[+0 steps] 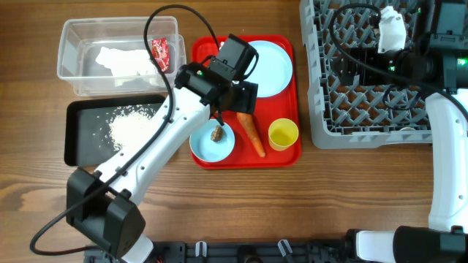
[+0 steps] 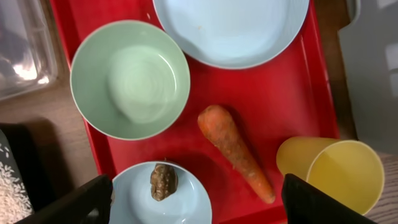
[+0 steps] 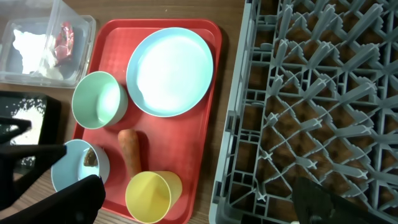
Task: Sort waste into correct bins and load items into the dishwasher rack
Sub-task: 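Release the green bowl and grasp the small blue bowl rim, then lift the small blue bowl left over the black tray, then tip the blue bowl to drop the brown lump onto the tray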
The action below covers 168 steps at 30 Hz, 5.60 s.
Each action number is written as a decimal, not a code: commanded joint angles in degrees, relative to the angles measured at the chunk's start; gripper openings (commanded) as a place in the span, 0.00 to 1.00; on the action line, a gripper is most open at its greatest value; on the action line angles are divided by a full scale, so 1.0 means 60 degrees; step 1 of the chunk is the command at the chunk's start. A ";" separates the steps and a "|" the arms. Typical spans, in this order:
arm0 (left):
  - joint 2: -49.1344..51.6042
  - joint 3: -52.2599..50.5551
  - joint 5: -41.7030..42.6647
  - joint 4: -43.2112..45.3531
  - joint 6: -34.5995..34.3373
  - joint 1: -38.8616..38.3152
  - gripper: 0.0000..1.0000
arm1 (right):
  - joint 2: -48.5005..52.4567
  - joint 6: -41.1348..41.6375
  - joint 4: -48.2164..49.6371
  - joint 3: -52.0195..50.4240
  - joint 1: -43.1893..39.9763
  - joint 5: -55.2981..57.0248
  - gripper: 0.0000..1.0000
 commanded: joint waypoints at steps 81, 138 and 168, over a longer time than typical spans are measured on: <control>-0.1625 -0.1949 0.4054 -0.0430 -0.0175 0.3850 0.04 | 0.0153 0.0062 -0.0007 0.0087 -0.0015 0.0066 1.00; 0.1730 -0.1967 1.4178 -0.3432 0.5610 0.9898 0.04 | 0.0153 0.0066 -0.0051 0.0087 -0.0015 0.0062 1.00; 0.1730 -0.1967 1.5875 -0.4608 0.5526 1.0400 0.04 | 0.0153 0.0066 -0.0047 0.0087 -0.0011 0.0066 1.00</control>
